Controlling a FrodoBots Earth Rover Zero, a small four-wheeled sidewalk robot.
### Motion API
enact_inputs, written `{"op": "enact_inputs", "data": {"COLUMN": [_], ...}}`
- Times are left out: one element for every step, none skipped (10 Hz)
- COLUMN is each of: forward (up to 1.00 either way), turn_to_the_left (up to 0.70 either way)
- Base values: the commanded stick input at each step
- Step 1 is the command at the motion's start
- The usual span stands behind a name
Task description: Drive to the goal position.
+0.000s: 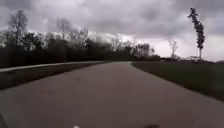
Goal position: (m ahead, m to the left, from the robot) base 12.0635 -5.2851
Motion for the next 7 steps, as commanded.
{"op": "enact_inputs", "data": {"forward": [1.0, 1.0, 1.0, 1.0, 1.0, 1.0, 1.0], "turn_to_the_left": [0.0, 0.0, 0.0, 0.0, 0.0, 0.0, 0.0]}}
